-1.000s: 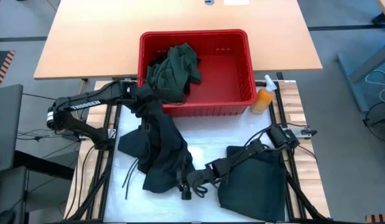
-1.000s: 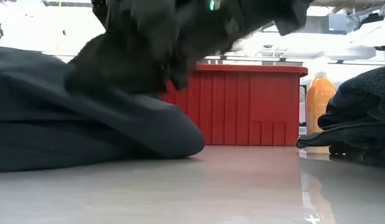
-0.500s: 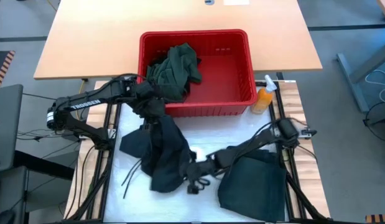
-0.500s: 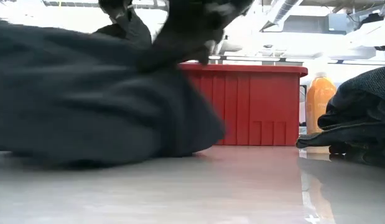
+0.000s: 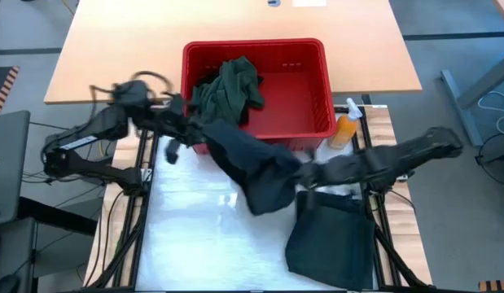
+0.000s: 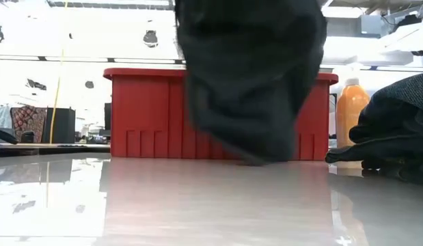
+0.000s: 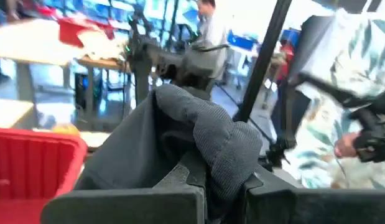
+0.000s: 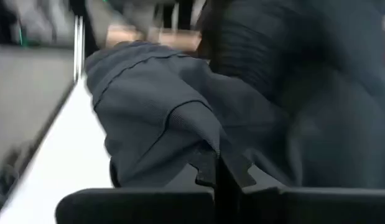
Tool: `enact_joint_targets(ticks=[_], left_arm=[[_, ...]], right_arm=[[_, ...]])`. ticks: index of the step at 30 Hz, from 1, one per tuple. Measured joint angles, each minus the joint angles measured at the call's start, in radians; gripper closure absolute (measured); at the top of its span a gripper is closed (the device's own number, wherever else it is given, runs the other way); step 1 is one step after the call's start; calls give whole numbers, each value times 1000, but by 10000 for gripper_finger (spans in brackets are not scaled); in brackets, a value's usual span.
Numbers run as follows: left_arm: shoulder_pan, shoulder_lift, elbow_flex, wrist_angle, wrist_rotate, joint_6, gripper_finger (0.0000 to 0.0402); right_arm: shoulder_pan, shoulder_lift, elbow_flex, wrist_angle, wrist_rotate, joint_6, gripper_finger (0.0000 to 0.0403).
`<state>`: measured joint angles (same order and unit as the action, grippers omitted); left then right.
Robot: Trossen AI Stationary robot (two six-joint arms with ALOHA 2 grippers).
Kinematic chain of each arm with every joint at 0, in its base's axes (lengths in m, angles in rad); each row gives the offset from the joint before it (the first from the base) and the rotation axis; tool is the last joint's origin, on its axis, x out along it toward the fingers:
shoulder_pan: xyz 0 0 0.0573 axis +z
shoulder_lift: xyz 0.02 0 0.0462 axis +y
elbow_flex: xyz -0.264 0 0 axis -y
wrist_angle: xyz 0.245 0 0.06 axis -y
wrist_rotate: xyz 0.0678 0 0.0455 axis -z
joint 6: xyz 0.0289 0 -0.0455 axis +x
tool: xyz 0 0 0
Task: Fold laundry
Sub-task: Fold the gray shorts
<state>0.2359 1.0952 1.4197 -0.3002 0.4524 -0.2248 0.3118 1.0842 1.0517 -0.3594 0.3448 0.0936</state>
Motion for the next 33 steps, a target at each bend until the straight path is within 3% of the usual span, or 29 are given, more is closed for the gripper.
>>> enact_joint_targets(ticks=[6,10,12,17,22,26,33], left_arm=[[-101,-76,0,-271,-360,-45,397],[-233,-60,-25,-457,-628,-177,397],[-295,-47,-78,-502,-712,-268,397],[-421,8,-285,-412,-718,-466,397],[-526,80,-447,-145,-717,-574,397],[-579,145,-486,-2,-720,-608,397],[-624,219,-488,-18,-689,-585,397]], right_arm=[[20,-357,-351,235,53,241,385],[105,-460,-522,351,52,364,385],[168,-476,-577,402,43,424,385],[352,-440,-602,431,1,578,385],[502,-338,-601,440,77,600,385],[598,-240,-601,401,99,689,382],[661,-93,-517,231,106,755,379]])
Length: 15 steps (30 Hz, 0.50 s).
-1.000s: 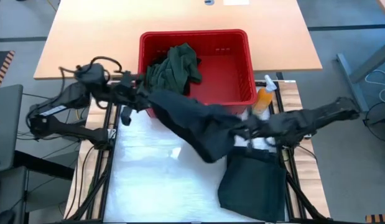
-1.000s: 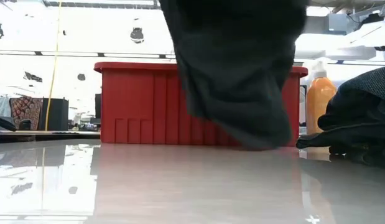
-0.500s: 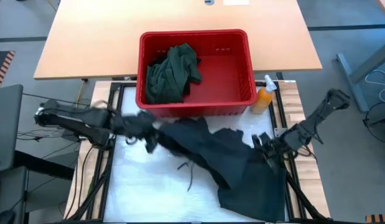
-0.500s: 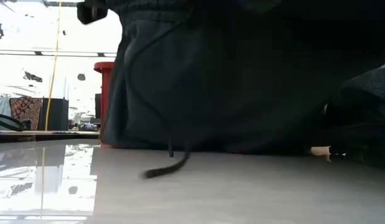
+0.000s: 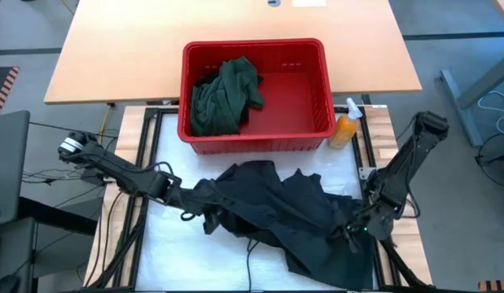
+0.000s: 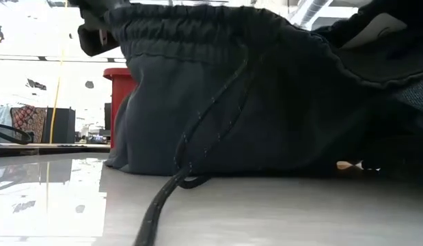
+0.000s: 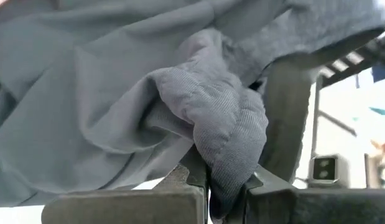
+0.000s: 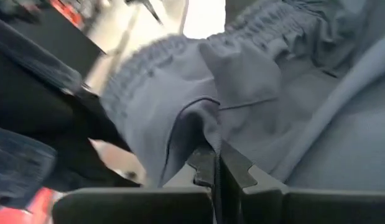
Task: Fold laundry
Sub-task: Fold the gray shorts
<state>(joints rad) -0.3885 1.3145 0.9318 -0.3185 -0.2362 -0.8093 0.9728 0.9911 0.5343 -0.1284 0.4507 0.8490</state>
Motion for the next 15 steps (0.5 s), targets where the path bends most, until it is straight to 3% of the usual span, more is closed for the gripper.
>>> enact_joint_targets(ticks=[5,15], left_arm=[[1,7,0,-48,29,57,397],[9,7,0,-75,47,147,397]], right_arm=[[-43,64,106,-185,-9,11,370],[-73,160,417,-617,-47,-218,326]])
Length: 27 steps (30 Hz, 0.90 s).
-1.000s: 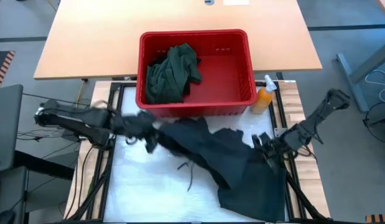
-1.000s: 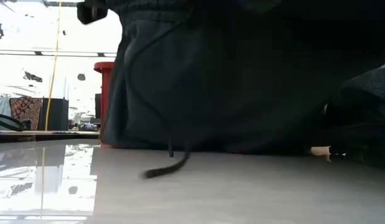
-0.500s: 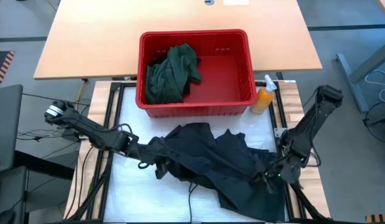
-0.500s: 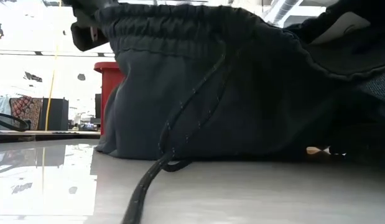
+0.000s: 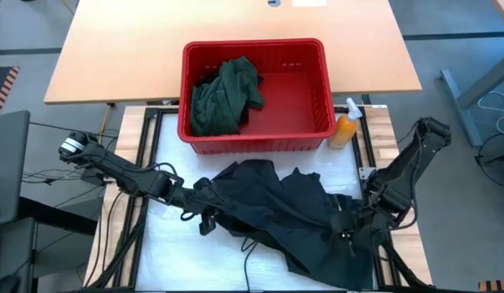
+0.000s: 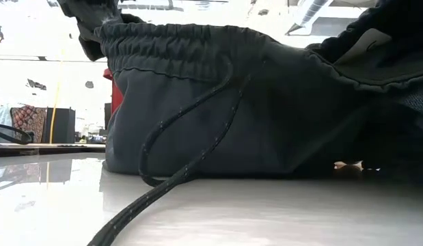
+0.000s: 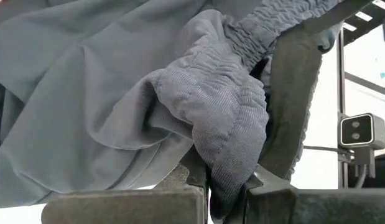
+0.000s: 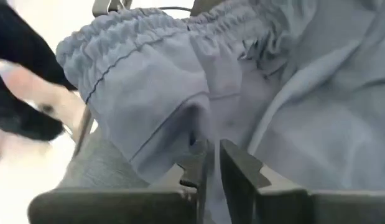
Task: Fold laundry
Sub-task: Fold the gray shorts
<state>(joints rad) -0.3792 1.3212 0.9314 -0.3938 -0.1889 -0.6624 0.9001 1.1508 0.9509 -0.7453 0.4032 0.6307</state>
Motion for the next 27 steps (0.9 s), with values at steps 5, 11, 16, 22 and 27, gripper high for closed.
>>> enact_joint_targets(ticks=[5,11,16,22,27], left_arm=[[12,0,0,0,1,0,397],[13,0,0,1,0,-8,397],[13,0,0,2,0,-12,397],[13,0,0,3,-2,-49,397],[13,0,0,8,-27,-58,397]], right_arm=[[0,52,116,-81,-1,-99,293],[2,138,200,-88,-7,-179,236],[3,223,268,-89,-58,-277,184],[18,323,395,-110,-166,-314,153],[53,402,472,-157,-130,-418,152]])
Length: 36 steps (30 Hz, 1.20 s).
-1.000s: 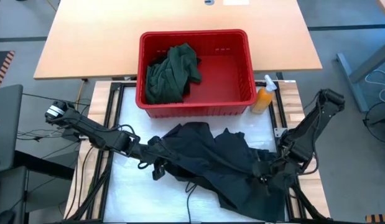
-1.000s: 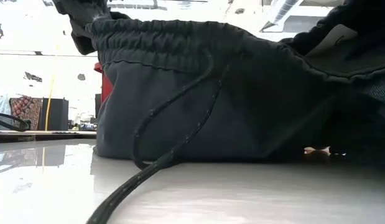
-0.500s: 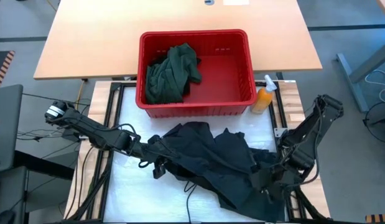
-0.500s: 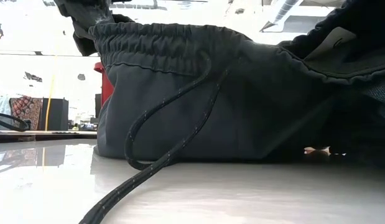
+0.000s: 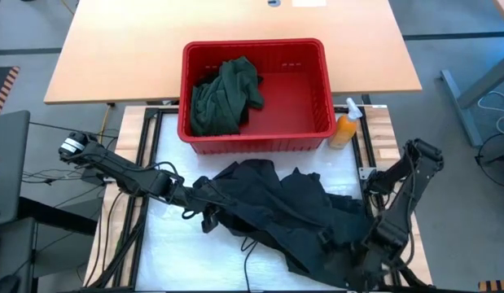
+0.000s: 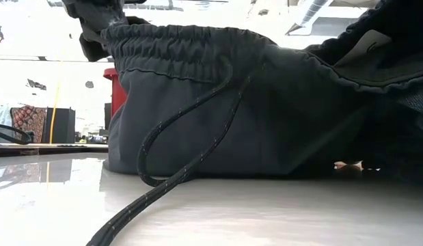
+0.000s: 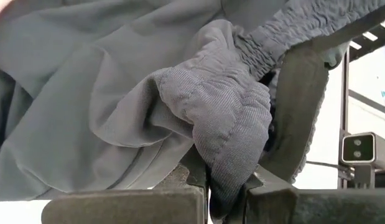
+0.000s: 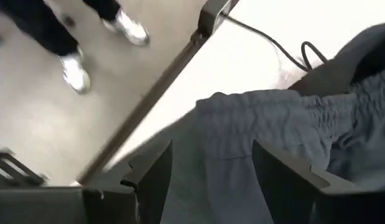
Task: Fold laundry
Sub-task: Fold the gray shorts
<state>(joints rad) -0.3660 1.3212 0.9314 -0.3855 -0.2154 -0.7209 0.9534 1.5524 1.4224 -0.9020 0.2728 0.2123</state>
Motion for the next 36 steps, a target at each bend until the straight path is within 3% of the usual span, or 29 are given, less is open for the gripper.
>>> enact_joint_targets(ticks=[10,17,25,30,36], left_arm=[[0,0,0,45,-4,2,397],[0,0,0,44,6,26,397],[0,1,0,44,10,43,397],[0,1,0,42,32,47,397],[0,1,0,40,63,48,397]], right_arm=[[11,109,1,-58,52,-18,152],[11,146,2,-75,180,-3,159],[9,188,2,-75,174,104,177],[9,182,2,-75,170,202,216],[21,182,2,-77,148,226,299]])
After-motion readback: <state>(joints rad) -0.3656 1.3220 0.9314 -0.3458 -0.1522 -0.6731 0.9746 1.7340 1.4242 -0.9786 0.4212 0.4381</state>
